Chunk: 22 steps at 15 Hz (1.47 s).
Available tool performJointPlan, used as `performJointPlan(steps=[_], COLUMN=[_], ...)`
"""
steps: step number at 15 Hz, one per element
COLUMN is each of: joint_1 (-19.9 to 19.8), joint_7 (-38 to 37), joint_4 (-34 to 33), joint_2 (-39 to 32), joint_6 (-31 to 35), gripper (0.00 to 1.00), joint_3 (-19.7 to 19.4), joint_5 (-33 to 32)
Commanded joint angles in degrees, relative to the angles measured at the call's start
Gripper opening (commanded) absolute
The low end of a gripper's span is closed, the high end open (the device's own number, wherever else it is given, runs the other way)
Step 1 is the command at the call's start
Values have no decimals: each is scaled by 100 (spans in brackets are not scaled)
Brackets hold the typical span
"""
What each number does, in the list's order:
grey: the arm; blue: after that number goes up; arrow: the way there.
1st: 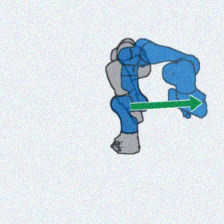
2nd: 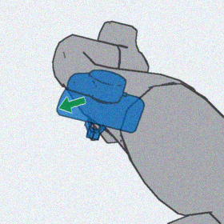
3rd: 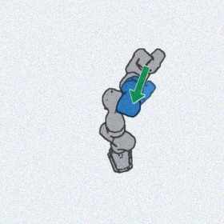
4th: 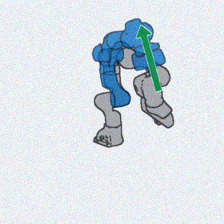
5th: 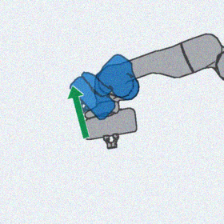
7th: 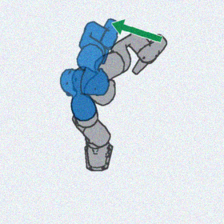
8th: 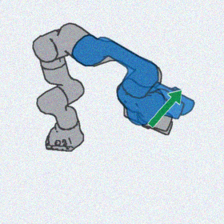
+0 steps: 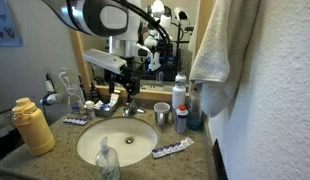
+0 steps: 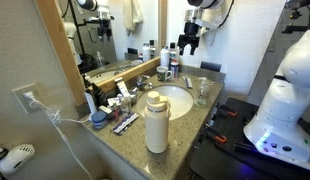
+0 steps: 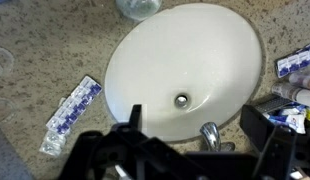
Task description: Press on the handwash bottle
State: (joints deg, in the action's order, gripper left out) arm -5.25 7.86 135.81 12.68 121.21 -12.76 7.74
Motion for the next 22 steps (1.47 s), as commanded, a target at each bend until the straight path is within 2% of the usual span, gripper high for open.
performJointPlan(steps=[1,5,8,9,10,11,12,13,19,20,22], joint_1=[-132,-200,-327,-392,-457,-528,-596,-643,-876,-904,-958], joint_7=[-898,-1837,-2206,-2304,-2368,-2419,-2447,-2464,-2626,-2627,-2613], joint_4=[754,1610,2221,2384,2521,2634,2697,2391,2348,2348,2348], joint_2=[705,1470,2055,2218,2374,2517,2615,2437,2453,2425,2353], joint_6=[122,94,111,110,100,80,73,-37,48,42,39], gripper=[100,100,100,75,73,66,59,49,5,0,0], joint_3=[432,759,821,837,841,854,873,877,1004,1011,993], joint_5=[-428,-559,-474,-484,-478,-503,-532,-541,-705,-730,-787])
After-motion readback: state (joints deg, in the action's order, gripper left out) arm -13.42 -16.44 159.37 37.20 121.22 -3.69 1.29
